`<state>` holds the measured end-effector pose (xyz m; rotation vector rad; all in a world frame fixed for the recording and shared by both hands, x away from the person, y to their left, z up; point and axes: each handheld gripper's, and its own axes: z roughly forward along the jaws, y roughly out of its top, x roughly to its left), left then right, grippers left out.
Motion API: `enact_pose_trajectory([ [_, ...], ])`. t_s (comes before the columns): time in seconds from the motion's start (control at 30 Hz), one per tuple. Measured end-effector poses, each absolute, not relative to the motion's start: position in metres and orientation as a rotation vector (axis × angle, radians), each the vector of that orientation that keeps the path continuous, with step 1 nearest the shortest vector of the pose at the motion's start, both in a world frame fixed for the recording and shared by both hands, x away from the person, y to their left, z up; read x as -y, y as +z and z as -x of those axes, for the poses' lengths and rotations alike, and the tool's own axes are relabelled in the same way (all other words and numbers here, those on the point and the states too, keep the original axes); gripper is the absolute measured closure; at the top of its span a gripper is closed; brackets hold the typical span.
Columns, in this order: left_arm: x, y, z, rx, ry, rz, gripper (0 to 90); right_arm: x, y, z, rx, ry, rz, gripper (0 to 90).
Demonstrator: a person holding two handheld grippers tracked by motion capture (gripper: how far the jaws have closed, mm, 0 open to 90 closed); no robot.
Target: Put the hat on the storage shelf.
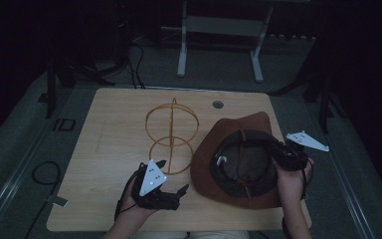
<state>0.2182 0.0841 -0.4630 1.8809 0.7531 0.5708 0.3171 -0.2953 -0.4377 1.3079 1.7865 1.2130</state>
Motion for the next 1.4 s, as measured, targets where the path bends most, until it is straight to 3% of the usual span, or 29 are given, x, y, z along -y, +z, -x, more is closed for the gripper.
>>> enact_pose_trajectory([
  [0.37, -0.045, -0.446, -0.243, -0.685, 0.565, -1.938, 7.9, 0.296, -0.434, -0.313, -1.785, 1.221, -1.292, 83.9],
  [0.73, 0.011, -0.446, -0.284, -0.627, 0.534, -1.99, 14.7, 0.297, -0.43, -0.304, -1.777, 1.253, -1.273, 83.6],
  [0.87, 0.023, -0.444, -0.293, -0.604, 0.559, -2.003, 15.0, 0.294, -0.43, -0.303, -1.783, 1.252, -1.257, 83.6],
  [1.07, 0.043, -0.444, -0.317, -0.696, 0.635, -2.051, 16.3, 0.295, -0.431, -0.299, -1.797, 1.254, -1.25, 83.5],
  [1.23, 0.051, -0.449, -0.323, -0.718, 0.657, -2.104, 22.4, 0.295, -0.431, -0.294, -1.801, 1.275, -1.238, 83.4],
  [1.4, 0.052, -0.451, -0.327, -0.737, 0.658, -2.085, 40.3, 0.293, -0.428, -0.288, -1.802, 1.278, -1.218, 83.5],
])
